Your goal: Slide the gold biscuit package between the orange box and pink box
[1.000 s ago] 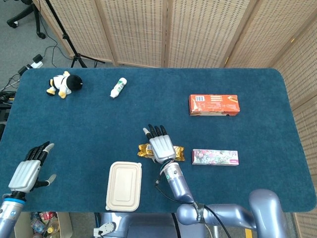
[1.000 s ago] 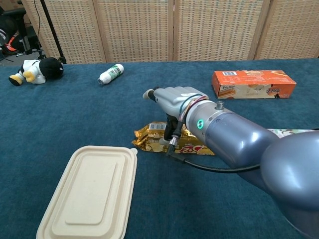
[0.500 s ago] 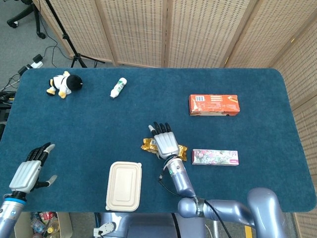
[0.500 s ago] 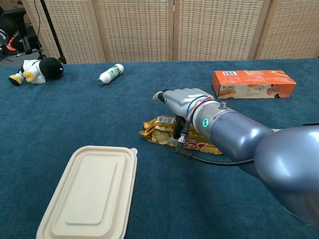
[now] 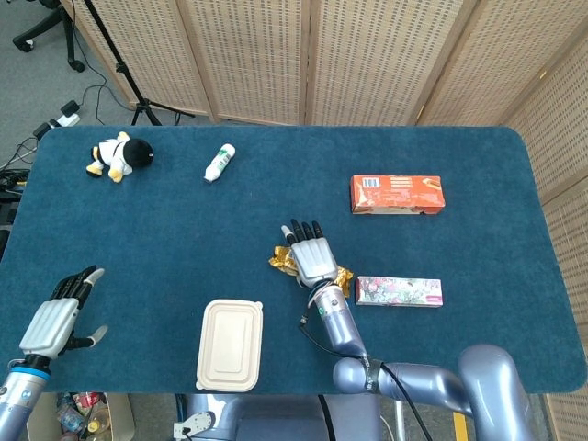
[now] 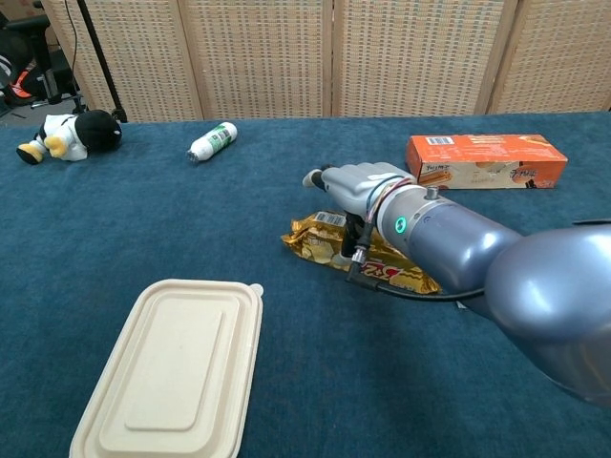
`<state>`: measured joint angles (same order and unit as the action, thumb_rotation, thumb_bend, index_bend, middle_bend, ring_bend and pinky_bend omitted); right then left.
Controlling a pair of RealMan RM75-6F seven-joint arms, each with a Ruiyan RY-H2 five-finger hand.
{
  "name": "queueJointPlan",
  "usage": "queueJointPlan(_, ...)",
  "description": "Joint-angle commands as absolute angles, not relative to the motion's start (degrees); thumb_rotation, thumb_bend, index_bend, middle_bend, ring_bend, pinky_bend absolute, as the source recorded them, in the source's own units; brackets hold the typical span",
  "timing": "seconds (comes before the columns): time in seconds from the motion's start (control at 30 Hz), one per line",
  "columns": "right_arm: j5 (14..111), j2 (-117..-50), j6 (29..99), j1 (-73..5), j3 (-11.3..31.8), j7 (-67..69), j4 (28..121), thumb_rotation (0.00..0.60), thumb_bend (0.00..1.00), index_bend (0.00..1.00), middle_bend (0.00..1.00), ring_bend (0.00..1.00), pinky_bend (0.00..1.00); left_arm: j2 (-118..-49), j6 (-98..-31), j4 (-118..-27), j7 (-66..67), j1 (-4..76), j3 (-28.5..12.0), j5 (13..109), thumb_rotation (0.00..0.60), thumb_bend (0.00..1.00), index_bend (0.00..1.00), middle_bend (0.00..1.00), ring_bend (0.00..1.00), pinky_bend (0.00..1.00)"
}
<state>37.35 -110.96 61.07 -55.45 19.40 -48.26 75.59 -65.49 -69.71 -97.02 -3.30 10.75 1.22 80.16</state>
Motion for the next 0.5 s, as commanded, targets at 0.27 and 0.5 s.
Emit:
queueJointPlan(0.27,36.94,-111.76,59.61,-56.89,19.80,-47.60,72.76,0.600,0.26,0.07,0.00,0.00,0.00,-65.43,-69.67,-97.11,-3.33,10.79,1.22,80.08,0.600,0.28,0.00,0.00,0.00,0.00)
queueJointPlan(0.5,36.54,-112.33,57.90,-58.86,20.80,-47.62,69.84,0.600,0.26,0.07,0.00,0.00,0.00,-65.68,-69.34,-96.83,-3.02,10.87,1.27,79.78,0.600,0.28,0.00,0.00,0.00,0.00)
